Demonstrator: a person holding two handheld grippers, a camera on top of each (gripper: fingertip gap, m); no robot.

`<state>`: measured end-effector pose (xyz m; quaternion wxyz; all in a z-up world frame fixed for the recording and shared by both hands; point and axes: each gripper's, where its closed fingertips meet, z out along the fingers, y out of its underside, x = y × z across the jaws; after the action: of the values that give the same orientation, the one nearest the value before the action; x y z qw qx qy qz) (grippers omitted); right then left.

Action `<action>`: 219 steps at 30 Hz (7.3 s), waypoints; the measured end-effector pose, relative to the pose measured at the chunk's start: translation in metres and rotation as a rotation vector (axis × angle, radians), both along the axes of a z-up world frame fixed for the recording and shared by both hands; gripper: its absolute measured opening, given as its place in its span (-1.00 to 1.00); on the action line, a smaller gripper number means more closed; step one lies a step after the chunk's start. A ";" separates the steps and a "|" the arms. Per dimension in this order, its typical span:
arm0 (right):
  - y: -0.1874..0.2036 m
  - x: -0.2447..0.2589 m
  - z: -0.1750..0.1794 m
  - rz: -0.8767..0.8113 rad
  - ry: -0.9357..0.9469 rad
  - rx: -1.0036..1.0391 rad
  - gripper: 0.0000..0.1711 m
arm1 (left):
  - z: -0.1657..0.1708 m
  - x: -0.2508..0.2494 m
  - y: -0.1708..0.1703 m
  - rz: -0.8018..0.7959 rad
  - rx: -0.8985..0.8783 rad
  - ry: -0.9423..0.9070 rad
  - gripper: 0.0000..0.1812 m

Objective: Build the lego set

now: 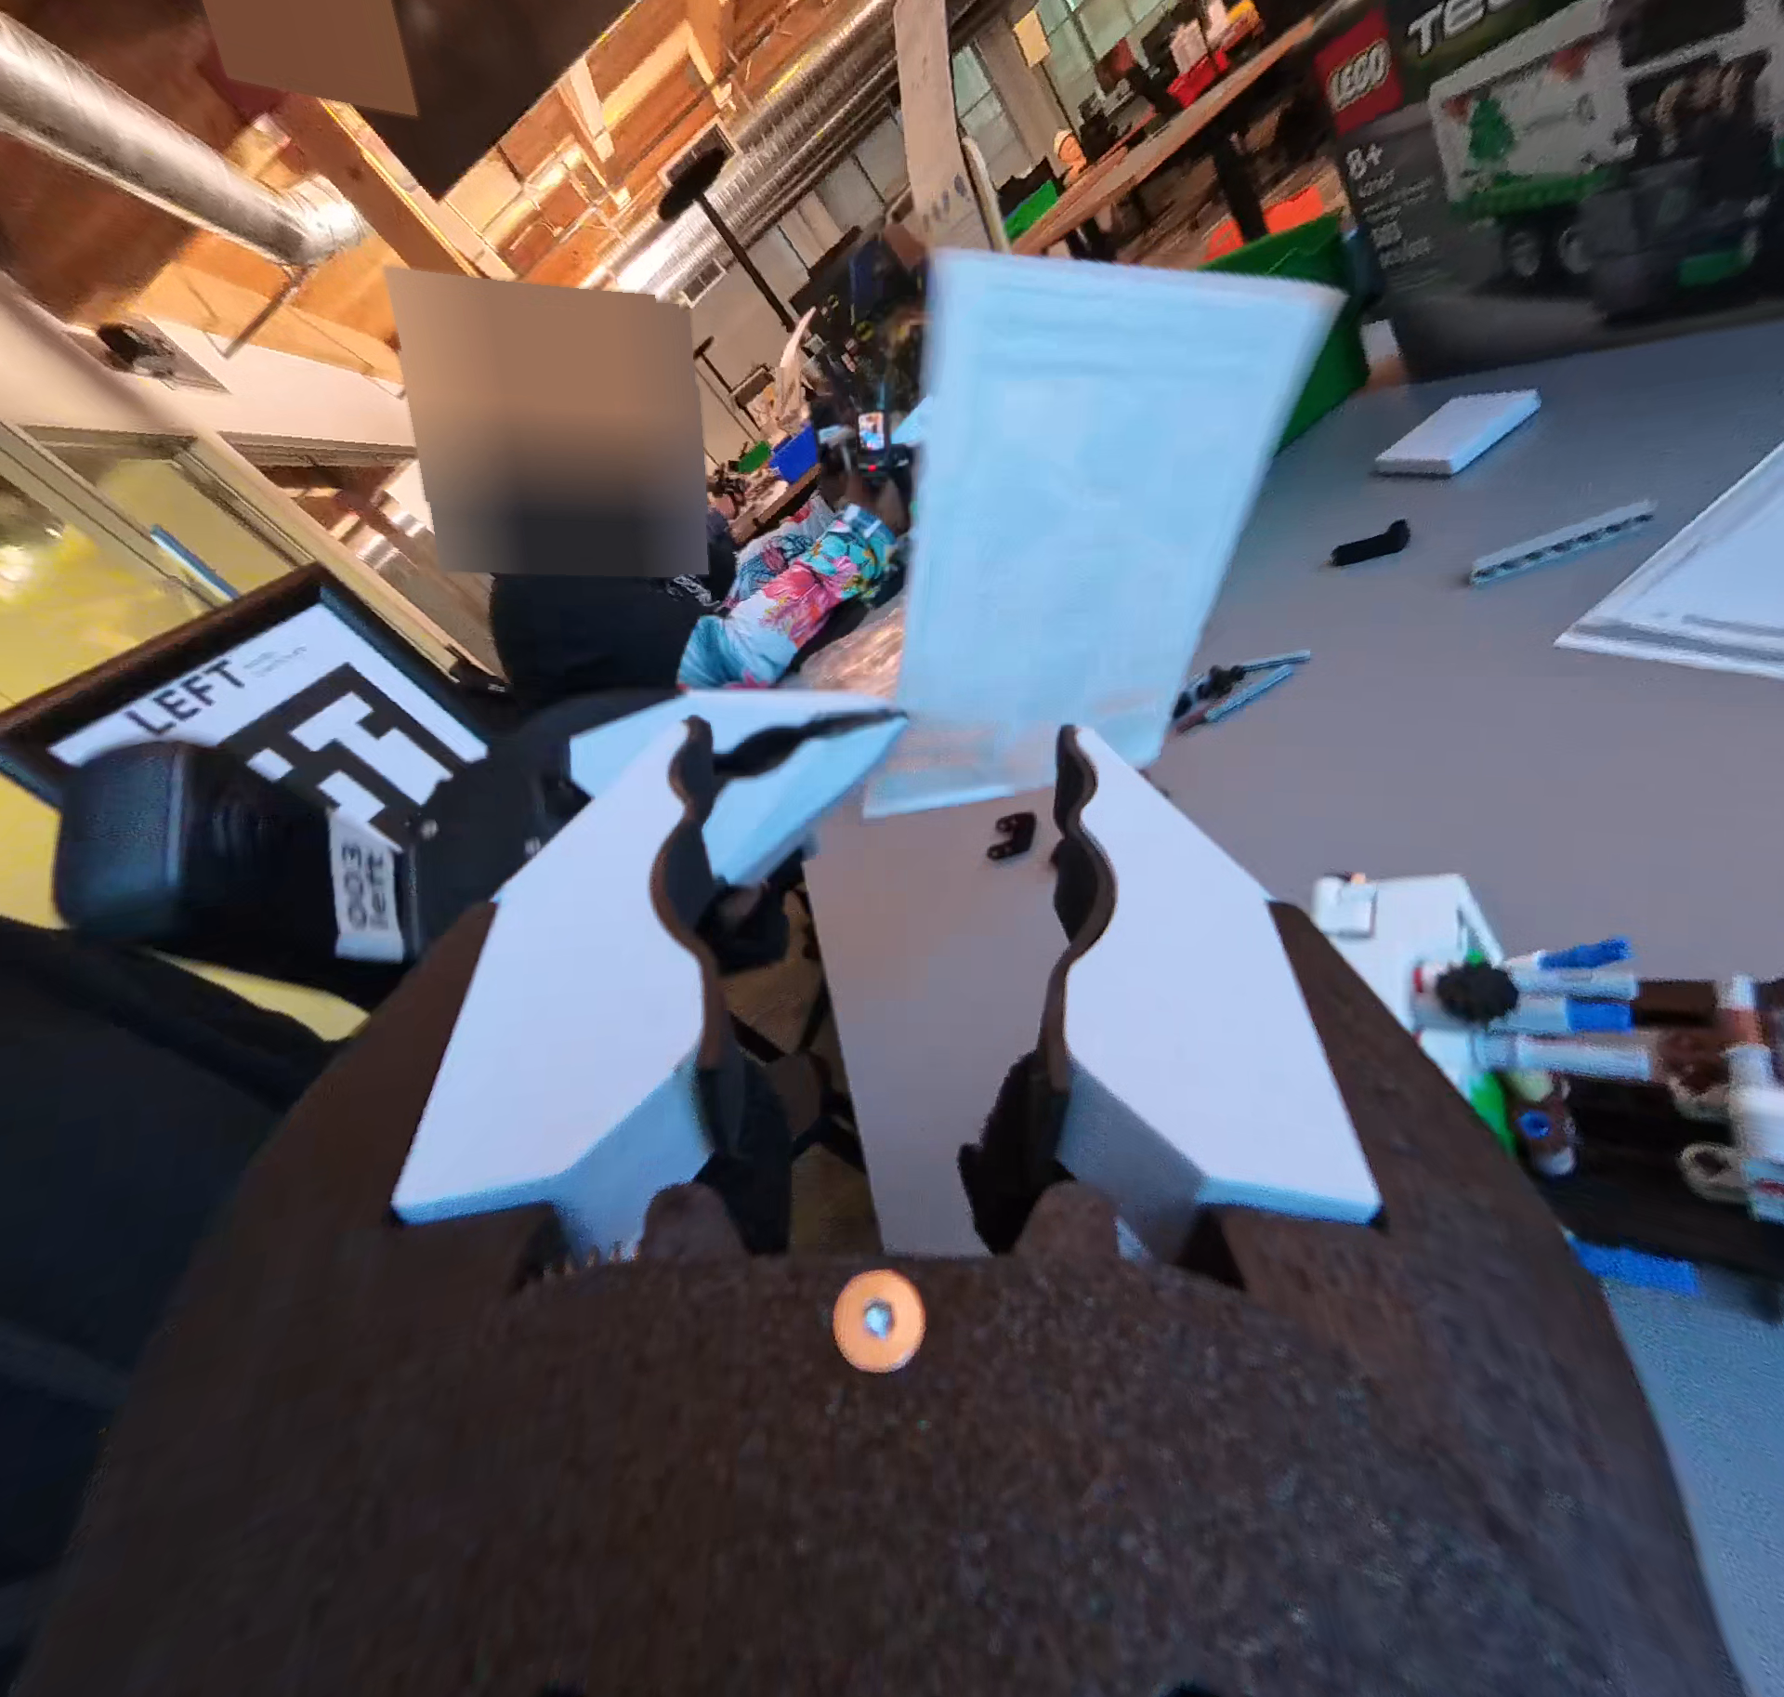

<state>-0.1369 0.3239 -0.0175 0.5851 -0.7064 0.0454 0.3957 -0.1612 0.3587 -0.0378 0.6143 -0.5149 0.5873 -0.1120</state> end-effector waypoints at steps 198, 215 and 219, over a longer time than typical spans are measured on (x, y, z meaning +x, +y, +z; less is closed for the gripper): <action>-0.156 -0.012 -0.056 0.338 -0.151 0.102 -1.00 | -0.051 -0.025 -0.205 -1.112 -1.166 0.089 -1.00; -0.157 0.040 -0.049 0.037 -0.367 0.157 -1.00 | -0.055 -0.100 -0.092 -0.603 -1.200 0.061 -1.00; -0.151 0.038 -0.059 0.061 -0.359 0.128 -1.00 | -0.048 -0.170 -0.002 -0.297 -1.164 -0.005 -1.00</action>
<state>-0.0990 0.1734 -0.0770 0.6152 -0.7280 -0.1065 0.2831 -0.3315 0.3572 -0.0857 0.2104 -0.6788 0.4937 -0.5013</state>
